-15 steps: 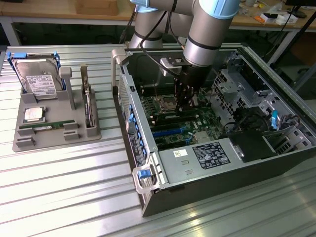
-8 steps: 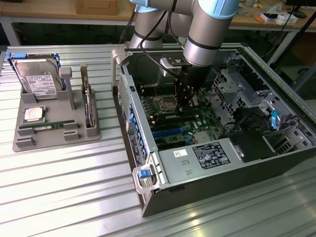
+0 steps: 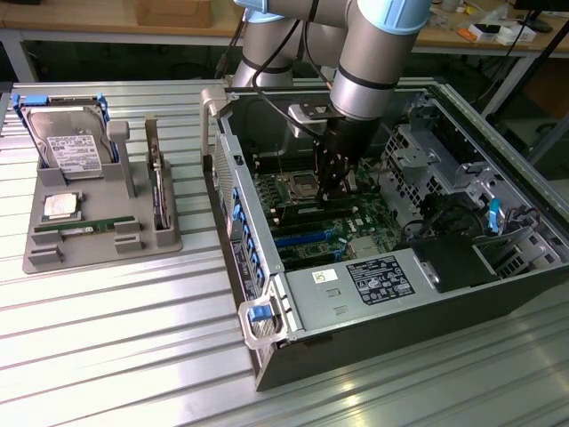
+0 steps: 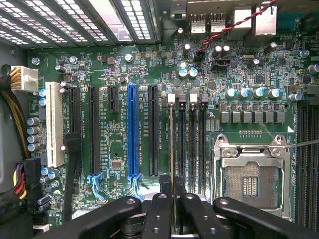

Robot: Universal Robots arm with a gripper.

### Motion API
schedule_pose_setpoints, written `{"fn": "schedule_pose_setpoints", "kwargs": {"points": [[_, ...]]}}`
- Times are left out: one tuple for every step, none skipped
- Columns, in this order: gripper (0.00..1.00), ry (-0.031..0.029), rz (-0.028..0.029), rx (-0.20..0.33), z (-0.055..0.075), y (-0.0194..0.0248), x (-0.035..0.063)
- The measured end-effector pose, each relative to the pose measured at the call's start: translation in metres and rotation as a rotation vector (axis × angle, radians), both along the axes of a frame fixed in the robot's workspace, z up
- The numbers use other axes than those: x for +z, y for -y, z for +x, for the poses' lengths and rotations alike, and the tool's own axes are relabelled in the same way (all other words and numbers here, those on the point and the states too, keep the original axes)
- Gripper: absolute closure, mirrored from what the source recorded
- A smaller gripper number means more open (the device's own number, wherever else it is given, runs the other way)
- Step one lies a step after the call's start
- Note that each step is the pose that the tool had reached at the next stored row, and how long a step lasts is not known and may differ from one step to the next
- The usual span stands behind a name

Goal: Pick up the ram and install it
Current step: 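Insert the ram into the slot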

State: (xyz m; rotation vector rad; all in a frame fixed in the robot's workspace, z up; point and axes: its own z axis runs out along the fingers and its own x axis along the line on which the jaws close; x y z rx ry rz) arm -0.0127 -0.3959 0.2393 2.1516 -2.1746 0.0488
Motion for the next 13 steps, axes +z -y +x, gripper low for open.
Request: {"fn": "schedule_pose_setpoints", "kwargs": {"points": [[0.87, -0.0001, 0.0, 0.0, -0.0005, 0.0, 0.0], [0.87, 0.0, -0.0001, 0.0, -0.0017, 0.0, 0.0], [0.87, -0.0001, -0.0001, 0.0, -0.0034, 0.0, 0.0001], [0.87, -0.0001, -0.0001, 0.0, -0.0048, 0.0001, 0.0], [0.87, 0.0, -0.0001, 0.0, -0.0048, 0.0001, 0.0], [0.87, 0.0, -0.0001, 0.0, -0.0048, 0.0001, 0.0], [0.87, 0.0, 0.0, 0.0, -0.0048, 0.0001, 0.0], [0.87, 0.0, -0.0001, 0.0, -0.0048, 0.0001, 0.0], [0.87, 0.0, 0.0, 0.0, -0.0048, 0.0001, 0.0], [0.87, 0.0, 0.0, 0.0, -0.0048, 0.0001, 0.0], [0.87, 0.0, -0.0001, 0.0, -0.0048, 0.0001, 0.0], [0.87, 0.0, 0.0, 0.0, -0.0048, 0.0001, 0.0], [0.87, 0.0, -0.0001, 0.0, -0.0048, 0.0001, 0.0]]}}
